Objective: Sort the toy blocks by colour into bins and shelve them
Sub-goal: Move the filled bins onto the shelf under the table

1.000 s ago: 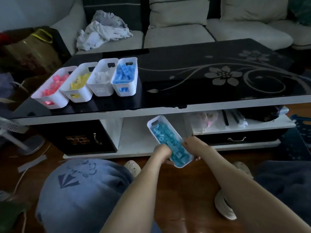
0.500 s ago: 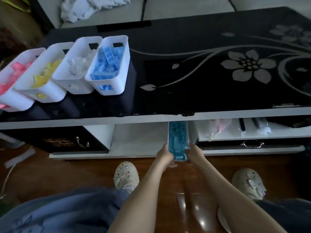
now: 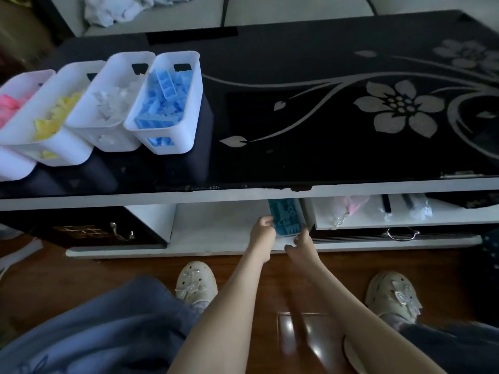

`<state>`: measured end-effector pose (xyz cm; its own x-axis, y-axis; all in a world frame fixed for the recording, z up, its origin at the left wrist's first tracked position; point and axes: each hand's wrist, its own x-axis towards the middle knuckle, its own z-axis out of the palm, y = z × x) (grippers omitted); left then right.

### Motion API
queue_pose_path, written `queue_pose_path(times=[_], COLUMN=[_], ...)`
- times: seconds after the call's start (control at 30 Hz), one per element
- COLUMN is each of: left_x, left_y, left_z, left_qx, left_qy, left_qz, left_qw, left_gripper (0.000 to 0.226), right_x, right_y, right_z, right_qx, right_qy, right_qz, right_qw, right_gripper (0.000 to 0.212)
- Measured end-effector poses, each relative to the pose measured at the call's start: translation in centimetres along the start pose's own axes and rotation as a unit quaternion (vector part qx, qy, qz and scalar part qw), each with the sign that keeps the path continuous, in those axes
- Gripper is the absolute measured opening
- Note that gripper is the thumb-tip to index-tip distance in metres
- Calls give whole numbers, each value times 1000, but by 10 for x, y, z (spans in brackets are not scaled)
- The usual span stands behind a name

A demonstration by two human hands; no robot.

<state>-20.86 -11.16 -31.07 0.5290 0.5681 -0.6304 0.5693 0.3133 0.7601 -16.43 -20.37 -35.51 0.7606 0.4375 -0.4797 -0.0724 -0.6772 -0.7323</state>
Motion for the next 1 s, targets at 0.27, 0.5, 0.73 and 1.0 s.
queue_pose_path(times=[0.27,0.5,0.73,1.0], left_x=[-75,-155,-151,-156], left_y=[50,111,109,87], left_z=[-36,-116,-168,-195], left_qx=[163,251,54,-119], left_qy=[7,73,154,86], left_qz=[112,244,166,74], left_qw=[980,934,972,986], left_gripper=[35,32,30,18], right_x=[-73,-124,-96,-106], right_y=[-76,-173,-262,-264], right_z=[-4,-21,1,-1], right_qx=[5,118,-153,-185], right_qy=[72,134,132,78], right_qz=[-287,-498,-530,-496], right_qw=[955,849,824,845], right_gripper=[42,46,76,26])
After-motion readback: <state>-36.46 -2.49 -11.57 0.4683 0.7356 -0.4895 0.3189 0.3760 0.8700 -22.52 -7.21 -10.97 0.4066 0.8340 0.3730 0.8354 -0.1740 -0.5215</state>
